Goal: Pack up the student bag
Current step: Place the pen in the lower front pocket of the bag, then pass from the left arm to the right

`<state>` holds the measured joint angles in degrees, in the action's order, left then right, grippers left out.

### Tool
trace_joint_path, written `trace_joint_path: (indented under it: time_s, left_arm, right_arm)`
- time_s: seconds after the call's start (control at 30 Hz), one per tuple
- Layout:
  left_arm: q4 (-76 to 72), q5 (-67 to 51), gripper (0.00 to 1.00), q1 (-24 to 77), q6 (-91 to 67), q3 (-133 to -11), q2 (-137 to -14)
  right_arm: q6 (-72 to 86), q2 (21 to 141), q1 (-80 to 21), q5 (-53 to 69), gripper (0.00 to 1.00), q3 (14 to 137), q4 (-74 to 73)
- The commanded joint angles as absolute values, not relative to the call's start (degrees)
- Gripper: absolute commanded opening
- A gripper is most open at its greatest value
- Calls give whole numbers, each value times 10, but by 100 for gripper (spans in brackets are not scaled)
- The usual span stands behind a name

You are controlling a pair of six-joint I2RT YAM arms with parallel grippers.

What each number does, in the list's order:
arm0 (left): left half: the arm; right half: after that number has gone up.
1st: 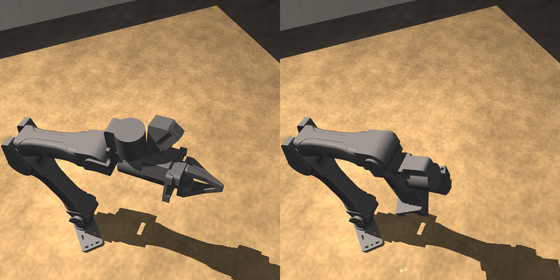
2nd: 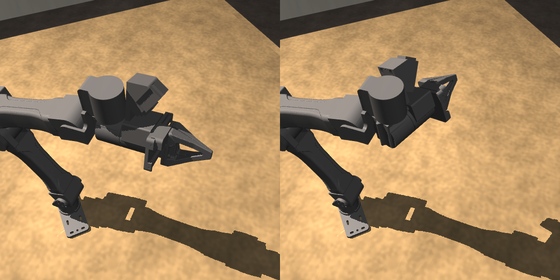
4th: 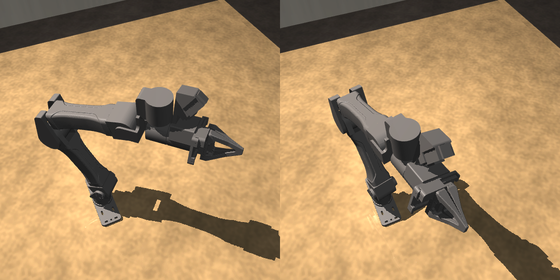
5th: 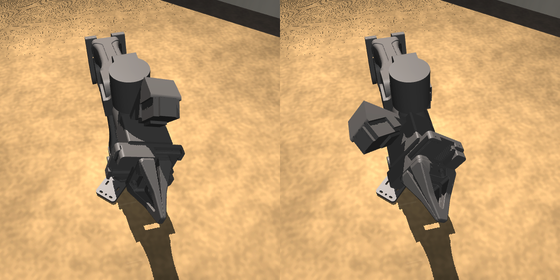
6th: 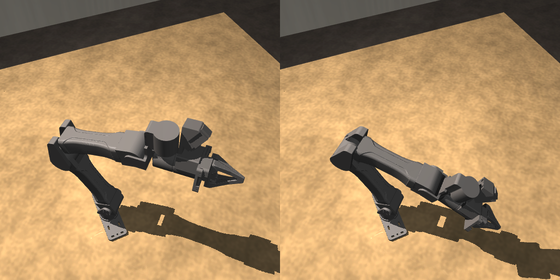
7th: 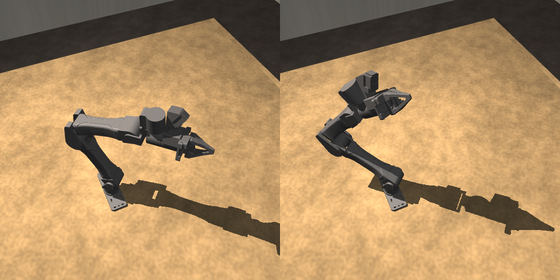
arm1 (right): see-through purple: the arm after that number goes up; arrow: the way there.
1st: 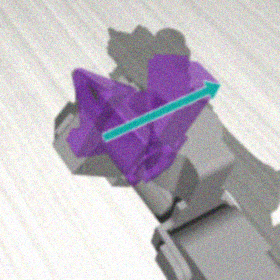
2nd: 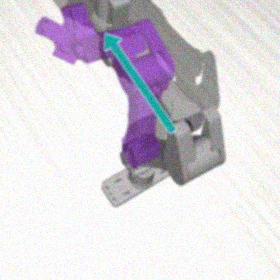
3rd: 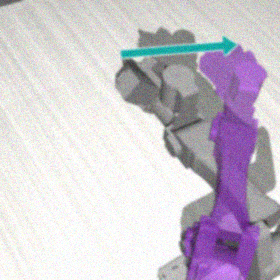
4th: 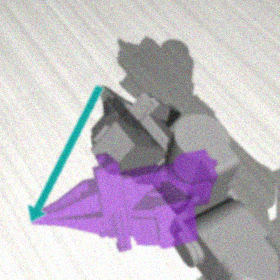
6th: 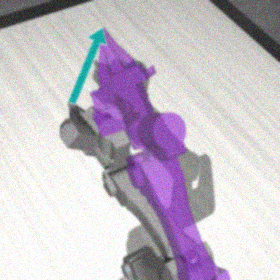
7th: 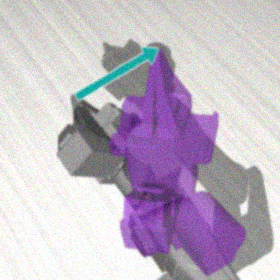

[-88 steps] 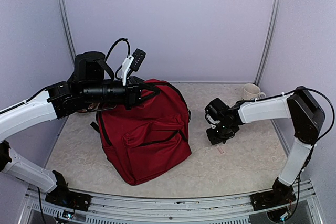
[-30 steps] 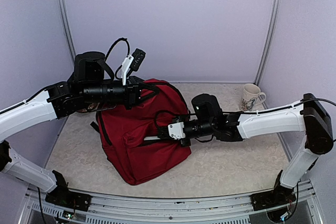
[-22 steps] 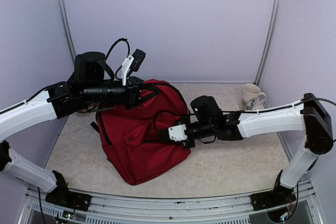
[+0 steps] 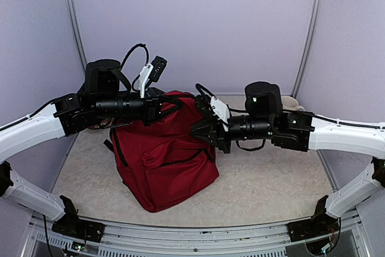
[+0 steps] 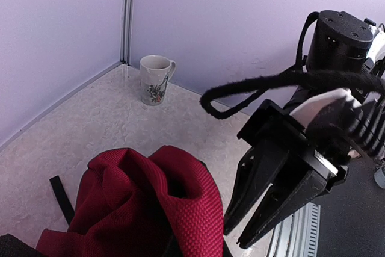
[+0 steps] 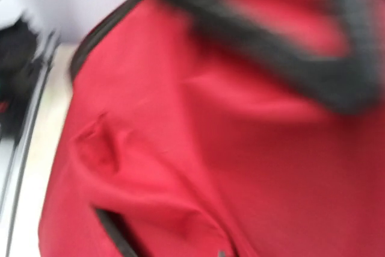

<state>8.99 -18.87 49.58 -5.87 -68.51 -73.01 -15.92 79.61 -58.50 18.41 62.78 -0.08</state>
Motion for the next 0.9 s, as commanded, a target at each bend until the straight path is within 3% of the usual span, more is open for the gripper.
trace_joint_path:
  time_s: [0.0, 0.13, 0.37, 0.43, 0.53, 0.6, 0.63, 0.67, 0.87]
  left_arm:
    - [72, -189, 0, 499, -55, -700, -725]
    - [71, -186, 0, 499, -56, -698, -724]
    - [73, -184, 0, 499, -51, -699, -724]
    - [74, -182, 0, 499, -50, -699, -724]
    - [76, -182, 0, 499, -46, -700, -724]
    - [79, -190, 0, 500, -41, -700, -726]
    - [82, -199, 0, 501, -35, -702, -729]
    - [88, -207, 0, 502, -30, -705, -732]
    - [107, -225, 0, 511, 4, -711, -743]
  right_arm:
    - [29, 777, -585, 44, 23, 615, -73]
    - [120, 773, -586, -60, 25, 566, -94]
    - [141, 776, -585, -63, 37, 545, -48]
    - [114, 758, -579, -46, 43, 541, -29]
    - [65, 733, -549, 31, 62, 534, -1]
    - [44, 731, -518, 85, 80, 548, -5]
    - [26, 733, -503, 112, 95, 564, -13]
    - [12, 736, -494, 129, 99, 577, -16]
    - [-95, 786, -488, 184, 100, 644, -11]
